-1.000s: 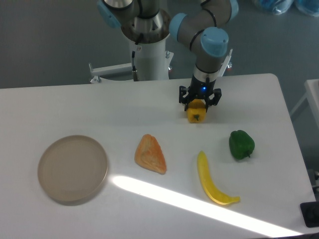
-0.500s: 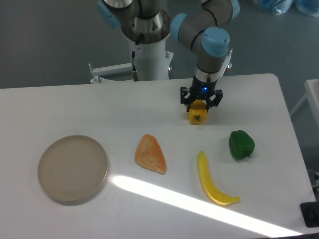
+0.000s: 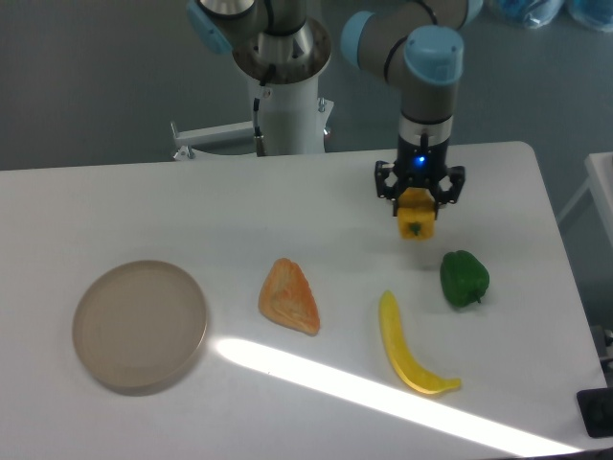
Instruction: Pick up the yellow pepper from the table
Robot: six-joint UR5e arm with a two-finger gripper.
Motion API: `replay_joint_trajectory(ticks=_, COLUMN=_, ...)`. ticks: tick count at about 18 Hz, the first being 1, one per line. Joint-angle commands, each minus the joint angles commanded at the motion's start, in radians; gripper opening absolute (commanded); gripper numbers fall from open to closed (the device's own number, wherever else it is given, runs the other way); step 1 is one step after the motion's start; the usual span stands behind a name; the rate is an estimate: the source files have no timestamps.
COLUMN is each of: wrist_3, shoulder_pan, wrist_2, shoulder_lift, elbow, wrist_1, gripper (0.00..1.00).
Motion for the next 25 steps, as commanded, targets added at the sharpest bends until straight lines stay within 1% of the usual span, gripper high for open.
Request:
replay_joint_trajectory(ticks=2, wrist_3=0.092, shoulder_pan=-0.006, wrist_2=0.009, shoulder_lift=-0.011, elbow=0.04, wrist_1=-0.002, gripper=0.34)
replay_joint_trajectory(ticks=3, wrist_3=0.134, shoulder_pan=-0.02, wrist_2=0.027, shoulder_lift=-0.027, elbow=0.07, wrist_1=-0.003, gripper=0.34)
replay_joint_trajectory(ticks=4, wrist_3=0.16, shoulder_pan=-0.038, wrist_2=0.058, shoulder_lift=-0.043, elbow=0.109, wrist_1=-0.017, gripper=0.34)
replay_joint_trajectory(ticks=7, wrist_3=0.165, shoulder_pan=-0.129, wrist_2=0.158, shoulder_lift=-0.104, elbow=0.23, wrist_1=-0.07, gripper=0.34)
replay_joint_trajectory(ticks=9, wrist_3=0.165, shoulder_pan=-0.164, wrist_2=0.166, shoulder_lift=-0.138, elbow=0.29, wrist_1=-0.093, gripper=0.34)
replay_joint_trajectory(ticks=10, wrist_3=0.165, shoulder_pan=-0.167, wrist_2=0.166, shoulder_lift=-0.152, elbow=0.313, wrist_1=-0.095, gripper=0.34)
replay_joint_trajectory(ticks=15, wrist_3=0.168, shoulder_pan=-0.195, wrist_2=0.155, shoulder_lift=-0.187, elbow=0.353, wrist_1=-0.095, gripper=0.34)
replay_joint_trajectory(ticks=18, wrist_3=0.168, shoulder_pan=-0.196, wrist_2=0.153, shoulder_lift=-0.195, elbow=0.377, wrist_1=-0.095, gripper=0.34)
replay_joint_trajectory(ticks=25, wrist_3=0.168, shoulder_pan=-0.198, wrist_2=0.161, shoulder_lift=-0.202, elbow=0.382, wrist_1=-0.094, gripper=0.34)
